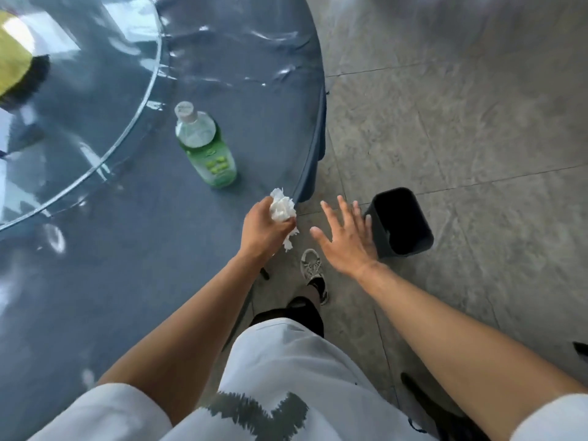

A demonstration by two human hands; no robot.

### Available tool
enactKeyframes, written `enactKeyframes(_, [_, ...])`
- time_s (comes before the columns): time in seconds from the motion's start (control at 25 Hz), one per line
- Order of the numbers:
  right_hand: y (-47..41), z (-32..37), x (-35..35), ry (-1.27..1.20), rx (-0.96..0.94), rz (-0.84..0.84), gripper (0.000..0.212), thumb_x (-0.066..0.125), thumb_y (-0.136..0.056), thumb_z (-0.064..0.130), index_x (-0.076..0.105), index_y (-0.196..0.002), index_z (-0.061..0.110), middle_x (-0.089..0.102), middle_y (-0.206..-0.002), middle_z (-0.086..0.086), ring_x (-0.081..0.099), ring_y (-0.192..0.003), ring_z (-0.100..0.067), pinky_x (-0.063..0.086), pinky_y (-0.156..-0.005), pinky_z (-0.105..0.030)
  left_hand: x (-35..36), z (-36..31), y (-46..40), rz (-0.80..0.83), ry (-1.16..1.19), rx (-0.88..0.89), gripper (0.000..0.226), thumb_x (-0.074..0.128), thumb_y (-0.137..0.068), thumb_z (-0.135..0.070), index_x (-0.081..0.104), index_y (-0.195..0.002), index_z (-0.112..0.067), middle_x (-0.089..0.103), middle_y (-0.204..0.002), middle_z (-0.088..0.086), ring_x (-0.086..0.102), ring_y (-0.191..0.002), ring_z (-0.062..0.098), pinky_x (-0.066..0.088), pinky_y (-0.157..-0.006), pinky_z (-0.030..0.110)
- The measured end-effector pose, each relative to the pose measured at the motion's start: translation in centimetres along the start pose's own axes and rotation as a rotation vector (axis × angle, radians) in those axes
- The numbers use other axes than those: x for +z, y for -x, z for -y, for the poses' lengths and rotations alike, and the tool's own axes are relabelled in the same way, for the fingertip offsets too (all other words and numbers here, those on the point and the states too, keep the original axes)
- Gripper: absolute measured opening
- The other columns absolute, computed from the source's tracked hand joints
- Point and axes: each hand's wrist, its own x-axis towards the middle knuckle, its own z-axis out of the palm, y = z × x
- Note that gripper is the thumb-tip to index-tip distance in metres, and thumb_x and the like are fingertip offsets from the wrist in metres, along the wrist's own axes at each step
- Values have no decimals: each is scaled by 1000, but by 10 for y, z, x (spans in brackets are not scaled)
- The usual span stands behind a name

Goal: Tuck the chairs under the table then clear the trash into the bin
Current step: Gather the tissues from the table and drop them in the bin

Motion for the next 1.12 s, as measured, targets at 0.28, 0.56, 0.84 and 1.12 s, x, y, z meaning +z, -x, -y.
enactKeyframes(0.28, [-136, -30, -84, 209, -15, 131, 72, 15, -100, 70, -7, -161, 39, -18, -170, -1, -20, -156, -29, -12, -125, -55, 31, -67, -120, -71, 91, -77, 28, 70, -73, -36, 64, -95, -19, 66, -92, 2, 66, -83, 22, 56, -78, 49])
enactKeyframes(0.56, [-225, -27, -141, 278, -105, 122, 72, 13, -99, 70, -8, -161, 39, -17, -171, -1, -19, -156, -27, -11, -125, -54, 37, -109, -181, -164, 96, -127, 20, 74, -79, -23, 57, -82, -13, 63, -83, 3, 61, -74, 19, 50, -69, 37])
enactKeyframes(0.84, [-336, -17, -185, 294, -298, 119, 73, 16, -99, 70, -4, -162, 39, -12, -171, -2, -18, -157, -28, -13, -125, -56, 43, -137, -263, -266, 86, -254, 24, 74, -79, -24, 51, -76, -17, 63, -79, 4, 62, -74, 24, 51, -70, 42])
enactKeyframes(1.12, [-528, -37, -270, 323, -479, 168, 76, 14, -98, 73, -8, -161, 37, -18, -170, -3, -23, -155, -31, -17, -122, -59, 61, -229, -435, -414, 16, -315, 25, 73, -77, -29, 56, -84, -12, 64, -86, 6, 62, -81, 27, 51, -73, 41])
